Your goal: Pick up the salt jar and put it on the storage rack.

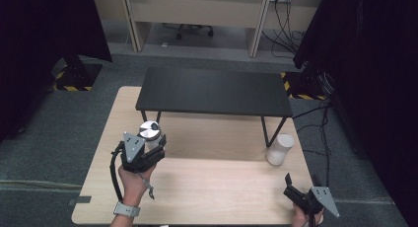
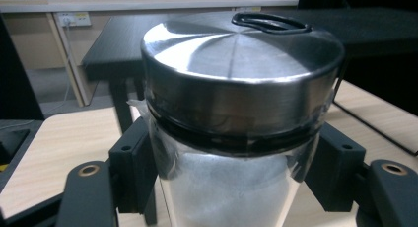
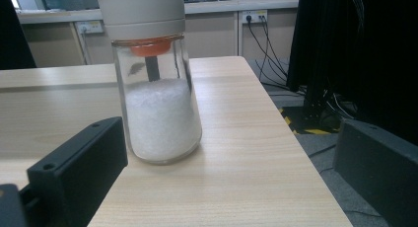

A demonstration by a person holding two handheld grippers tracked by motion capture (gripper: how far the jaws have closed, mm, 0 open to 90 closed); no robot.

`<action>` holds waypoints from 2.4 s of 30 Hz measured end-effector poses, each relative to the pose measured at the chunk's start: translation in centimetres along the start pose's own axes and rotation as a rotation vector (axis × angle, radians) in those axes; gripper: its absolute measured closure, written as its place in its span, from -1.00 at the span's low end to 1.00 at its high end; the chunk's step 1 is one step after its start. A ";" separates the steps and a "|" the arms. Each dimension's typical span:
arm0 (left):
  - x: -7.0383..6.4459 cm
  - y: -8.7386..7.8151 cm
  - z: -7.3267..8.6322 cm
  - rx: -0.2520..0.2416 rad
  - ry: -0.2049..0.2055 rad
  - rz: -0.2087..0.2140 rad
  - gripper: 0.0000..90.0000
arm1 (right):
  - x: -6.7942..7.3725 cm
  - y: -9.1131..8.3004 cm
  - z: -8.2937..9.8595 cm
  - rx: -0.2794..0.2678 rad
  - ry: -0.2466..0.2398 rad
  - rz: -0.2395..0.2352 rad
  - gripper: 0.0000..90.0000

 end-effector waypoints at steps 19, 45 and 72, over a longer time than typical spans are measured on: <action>-0.3 2.7 -6.5 -0.005 0.022 0.002 -0.32 | -0.1 0.0 0.0 -0.002 0.009 -0.002 -0.99; 1.0 9.8 -10.7 0.026 0.043 -0.013 -0.32 | 0.2 -0.1 0.1 -0.009 -0.003 0.005 -0.99; 2.2 14.9 -11.1 0.047 0.035 -0.033 -0.32 | 0.6 0.0 0.1 -0.007 -0.023 0.028 -0.99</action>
Point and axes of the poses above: each handheld gripper's, and its own axes: y roughly forward along the jaws, z roughly out of its underside, x roughly to its left, the point moved 3 cm from there along y, roughly forward along the jaws, and after that the axes turned 4 degrees about z, right-handed, at the moved point
